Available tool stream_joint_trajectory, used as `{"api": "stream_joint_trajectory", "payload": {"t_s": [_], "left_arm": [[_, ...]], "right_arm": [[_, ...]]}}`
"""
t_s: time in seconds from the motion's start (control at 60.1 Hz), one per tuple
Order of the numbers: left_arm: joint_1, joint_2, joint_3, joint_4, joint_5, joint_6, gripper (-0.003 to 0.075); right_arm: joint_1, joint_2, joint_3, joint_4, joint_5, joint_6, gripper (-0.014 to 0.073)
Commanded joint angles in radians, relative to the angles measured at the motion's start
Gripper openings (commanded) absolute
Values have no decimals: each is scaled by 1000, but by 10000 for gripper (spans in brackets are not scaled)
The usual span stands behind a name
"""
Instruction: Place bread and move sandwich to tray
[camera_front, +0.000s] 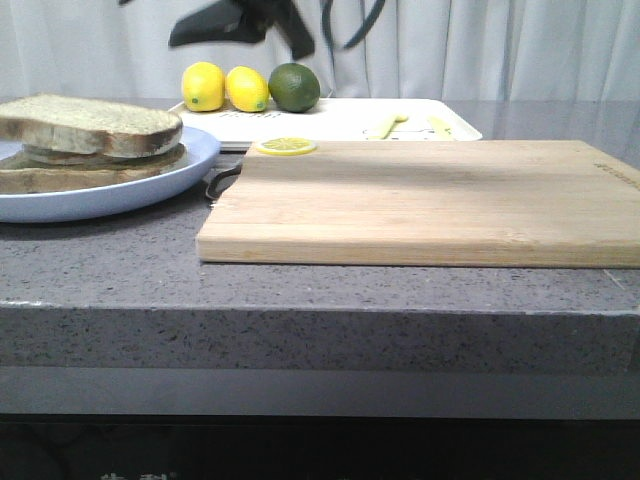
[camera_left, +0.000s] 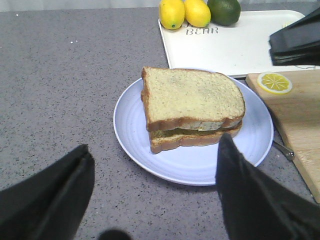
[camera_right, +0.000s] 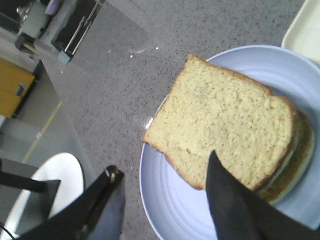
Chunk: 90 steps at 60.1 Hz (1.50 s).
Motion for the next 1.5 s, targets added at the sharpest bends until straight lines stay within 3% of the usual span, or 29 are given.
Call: {"api": "stream_joint_trajectory", "payload": {"t_s": [0.0,0.1,0.299,0.416,1.064,1.297,1.48], "left_arm": [[-9,5,-34,1,-72,0,503],[-9,5,-34,1,-72,0,503],[-9,5,-34,1,-72,0,503],[-9,5,-34,1,-72,0,503],[-9,5,-34,1,-72,0,503],[-7,9,-42,15,-65,0,503],[5,107,-152,58,103,0,503]], "right_arm": [[-8,-131,-26,-123,39,24,391],[-8,-222,-26,-318,93,95,391],[-8,-421,-19,-857,236,335,391],[-8,-526,32,-1010,267,393,391],[-8,-1212,734,-1083,-74,393,391],[-8,-1365,847,-1083,-108,393,391],[-8,-1382,849,-1082,-93,393,391]]}}
